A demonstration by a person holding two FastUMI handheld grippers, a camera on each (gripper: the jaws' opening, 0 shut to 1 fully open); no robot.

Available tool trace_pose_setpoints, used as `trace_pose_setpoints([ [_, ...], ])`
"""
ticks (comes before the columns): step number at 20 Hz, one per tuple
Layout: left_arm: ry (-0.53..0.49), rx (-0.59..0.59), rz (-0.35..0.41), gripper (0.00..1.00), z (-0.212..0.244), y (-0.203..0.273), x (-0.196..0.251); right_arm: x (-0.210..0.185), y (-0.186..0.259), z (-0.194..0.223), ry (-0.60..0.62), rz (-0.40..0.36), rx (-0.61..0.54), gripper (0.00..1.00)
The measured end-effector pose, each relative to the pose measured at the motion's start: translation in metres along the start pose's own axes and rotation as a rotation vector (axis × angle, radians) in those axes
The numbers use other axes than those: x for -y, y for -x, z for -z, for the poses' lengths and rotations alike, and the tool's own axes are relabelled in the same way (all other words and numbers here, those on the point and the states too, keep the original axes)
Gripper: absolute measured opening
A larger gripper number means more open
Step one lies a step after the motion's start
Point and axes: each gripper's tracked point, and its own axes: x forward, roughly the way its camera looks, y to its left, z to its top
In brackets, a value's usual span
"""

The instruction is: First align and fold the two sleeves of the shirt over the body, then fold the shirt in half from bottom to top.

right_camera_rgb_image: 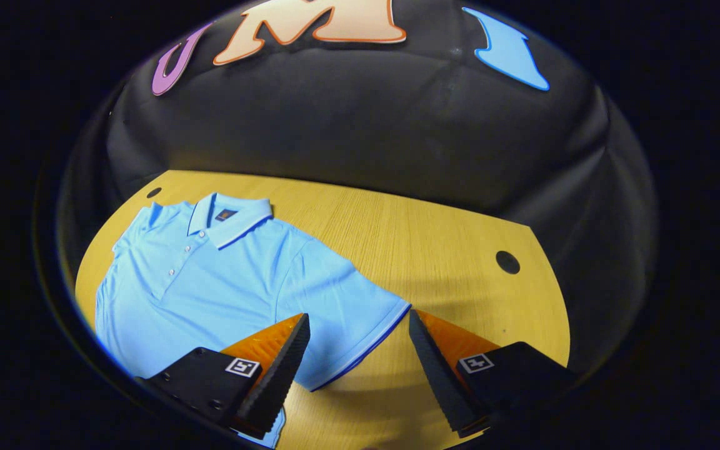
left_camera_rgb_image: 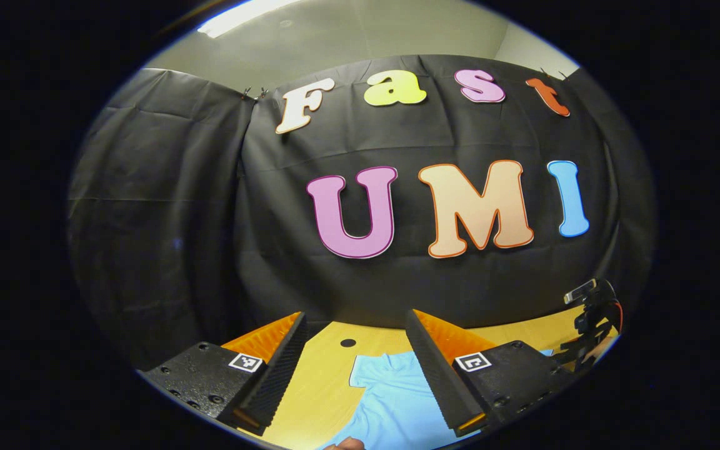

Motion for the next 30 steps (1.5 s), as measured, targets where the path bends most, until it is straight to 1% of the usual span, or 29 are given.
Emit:
trace_pose_setpoints([
  [5,0.000,-0.009,-0.010,0.95,0.004,-0.004,0.001,0.001,-0.018,0.022,0.003,0.019,-0.065,1.00],
  [6,-0.004,-0.009,-0.011,0.94,0.004,-0.005,0.003,-0.002,-0.017,0.029,-0.011,0.002,-0.092,1.00],
  [7,-0.007,-0.008,-0.010,0.93,0.004,-0.005,0.003,-0.004,-0.018,0.026,-0.040,-0.004,-0.086,1.00],
  [10,-0.002,-0.017,-0.002,0.93,0.006,-0.008,0.009,-0.016,-0.019,0.031,-0.126,-0.052,-0.101,0.92],
  [11,0.000,-0.020,0.000,0.94,0.008,-0.009,0.010,-0.015,-0.020,0.027,-0.122,-0.045,-0.078,0.77],
  [12,0.003,-0.023,0.003,0.94,0.009,-0.010,0.012,-0.017,-0.021,0.030,-0.111,-0.060,-0.071,0.70],
  [14,0.004,-0.026,0.010,0.94,0.011,-0.011,0.013,-0.028,-0.021,0.029,-0.077,-0.064,-0.042,0.37],
  [15,0.002,-0.028,0.012,0.94,0.012,-0.011,0.014,-0.029,-0.021,0.026,-0.053,-0.055,-0.023,0.17],
  [17,-0.001,-0.026,0.019,0.94,0.011,-0.012,0.015,-0.031,-0.018,0.022,-0.065,-0.049,-0.010,0.05],
  [20,-0.007,-0.016,0.019,0.94,0.011,-0.012,0.009,-0.035,-0.020,0.016,-0.085,-0.059,0.020,0.03],
  [23,0.015,-0.011,0.020,0.96,0.014,-0.013,0.001,-0.051,-0.002,-0.020,-0.137,-0.085,0.113,0.02],
  [25,0.028,-0.028,0.029,0.96,0.021,-0.018,-0.003,-0.073,0.010,-0.044,-0.141,-0.116,0.162,0.02],
  [26,0.036,-0.035,0.039,0.96,0.024,-0.020,-0.006,-0.088,0.015,-0.050,-0.132,-0.140,0.169,0.00],
  [27,0.039,-0.037,0.050,1.00,0.026,-0.021,-0.009,-0.101,0.019,-0.058,-0.115,-0.161,0.186,0.02],
  [28,0.036,-0.034,0.061,0.96,0.026,-0.023,-0.011,-0.115,0.022,-0.066,-0.096,-0.169,0.207,0.02],
  [29,0.030,-0.027,0.070,0.96,0.027,-0.025,-0.017,-0.129,0.023,-0.069,-0.078,-0.178,0.215,0.00],
  [30,0.025,-0.026,0.077,0.96,0.026,-0.028,-0.024,-0.143,0.024,-0.070,-0.071,-0.183,0.215,0.02],
])
